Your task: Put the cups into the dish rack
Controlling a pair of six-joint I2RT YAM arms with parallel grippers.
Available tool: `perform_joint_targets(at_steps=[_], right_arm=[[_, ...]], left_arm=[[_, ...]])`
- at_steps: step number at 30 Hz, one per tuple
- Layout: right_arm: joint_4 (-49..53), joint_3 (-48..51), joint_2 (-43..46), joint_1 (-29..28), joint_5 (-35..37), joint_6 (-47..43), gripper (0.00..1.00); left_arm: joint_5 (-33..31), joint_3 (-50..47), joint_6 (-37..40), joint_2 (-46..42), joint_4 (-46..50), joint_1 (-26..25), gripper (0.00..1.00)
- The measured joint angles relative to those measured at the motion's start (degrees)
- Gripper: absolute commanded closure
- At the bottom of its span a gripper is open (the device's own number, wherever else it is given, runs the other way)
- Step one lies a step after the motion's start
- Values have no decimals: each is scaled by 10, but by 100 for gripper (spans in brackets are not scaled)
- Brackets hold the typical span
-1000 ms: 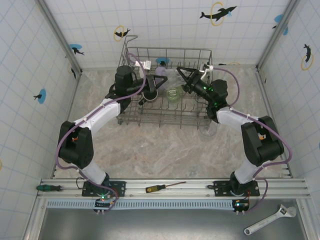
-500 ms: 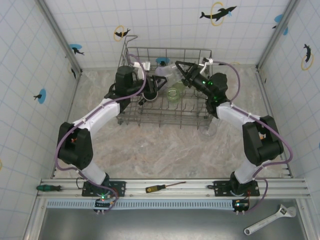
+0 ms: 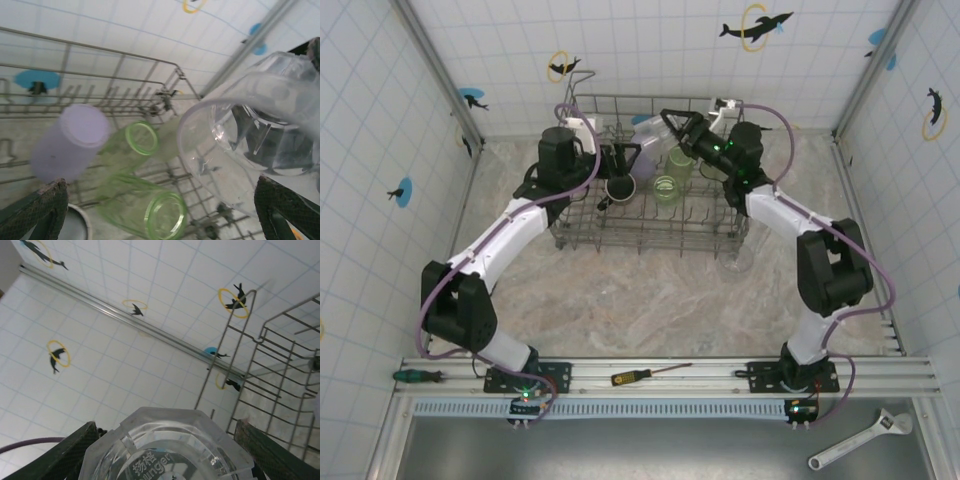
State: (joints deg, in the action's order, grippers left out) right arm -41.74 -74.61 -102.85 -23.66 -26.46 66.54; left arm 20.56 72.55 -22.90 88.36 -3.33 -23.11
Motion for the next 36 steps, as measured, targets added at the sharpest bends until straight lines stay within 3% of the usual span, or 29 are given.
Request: perform_joint_targets(at_steps=[11, 18, 25, 36], right_arm=[[98, -76, -63, -26, 11, -137, 71], [187, -151, -106, -64, 24, -263, 71], [272, -211, -121, -125, 38, -405, 70], [405, -361, -210, -191, 76, -572, 69]], left_arm=[[-200, 58, 22, -5, 92, 12, 3], [-282, 67, 30, -7, 107, 31, 3], [-301, 60, 15, -7, 116, 76, 3], [-290, 42, 17, -31, 144, 78, 3]])
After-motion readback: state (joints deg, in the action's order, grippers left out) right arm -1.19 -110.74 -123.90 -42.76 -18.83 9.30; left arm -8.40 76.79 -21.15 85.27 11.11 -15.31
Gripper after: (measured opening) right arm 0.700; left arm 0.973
